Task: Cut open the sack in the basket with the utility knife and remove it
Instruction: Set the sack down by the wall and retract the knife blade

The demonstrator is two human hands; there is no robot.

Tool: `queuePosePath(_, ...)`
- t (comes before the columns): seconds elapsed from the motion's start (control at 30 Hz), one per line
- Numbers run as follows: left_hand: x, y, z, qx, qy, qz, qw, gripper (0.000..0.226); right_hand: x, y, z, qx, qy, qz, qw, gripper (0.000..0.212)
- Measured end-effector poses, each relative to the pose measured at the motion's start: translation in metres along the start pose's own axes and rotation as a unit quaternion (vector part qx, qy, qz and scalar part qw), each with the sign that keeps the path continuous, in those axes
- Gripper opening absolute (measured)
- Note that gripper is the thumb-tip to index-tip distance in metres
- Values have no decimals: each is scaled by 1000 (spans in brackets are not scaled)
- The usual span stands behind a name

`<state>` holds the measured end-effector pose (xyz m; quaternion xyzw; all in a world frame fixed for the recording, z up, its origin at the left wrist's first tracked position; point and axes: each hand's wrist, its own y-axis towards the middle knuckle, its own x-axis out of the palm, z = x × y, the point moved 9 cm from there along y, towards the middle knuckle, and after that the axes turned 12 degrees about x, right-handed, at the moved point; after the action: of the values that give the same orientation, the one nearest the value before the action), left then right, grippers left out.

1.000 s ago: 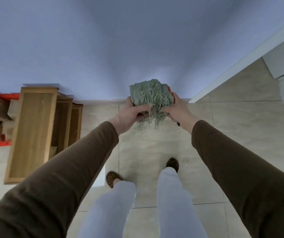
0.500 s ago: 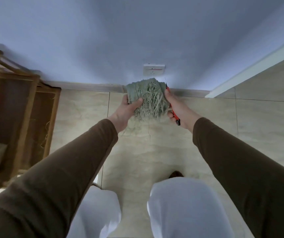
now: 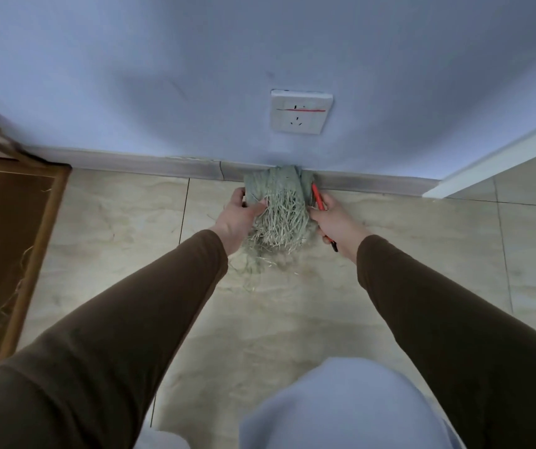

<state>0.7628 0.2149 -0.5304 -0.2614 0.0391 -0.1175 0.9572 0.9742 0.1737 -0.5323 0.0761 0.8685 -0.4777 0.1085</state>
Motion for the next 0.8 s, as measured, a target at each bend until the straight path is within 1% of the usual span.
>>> queuePosePath(0.07,-4,9,-8,0,13,25,1000,48,4,12,0,-16,-17,8,1000,38)
queuePosePath(0.17,-9,20,-18,-5,37,62,997,76,8,26,0,-37,-54,43,997,38)
queuePosePath(0.23,-12,24,-21,-14,58,90,994,85,10,31,2,-33,-80,68,994,36)
queuePosePath(0.33,-13,26,-21,-23,95,112,989,77,8,31,4,-21,-105,100,989,31)
queuePosePath(0.43,-16,25,-21,-27,115,118,986,71,1,19,4,-26,-110,122,986,34)
queuePosePath(0.57,-23,12,-16,-15,134,130,982,67,-13,-7,9,-31,-97,120,988,33)
queuePosePath(0.67,-26,-4,-6,-11,132,127,983,72,-28,-31,16,-5,-59,132,990,32)
queuePosePath(0.73,-28,-19,3,-17,123,120,985,76,-35,-51,15,10,-40,148,988,28)
queuePosePath(0.8,-29,-36,12,-24,112,112,987,73,-39,-72,8,19,-31,162,986,21)
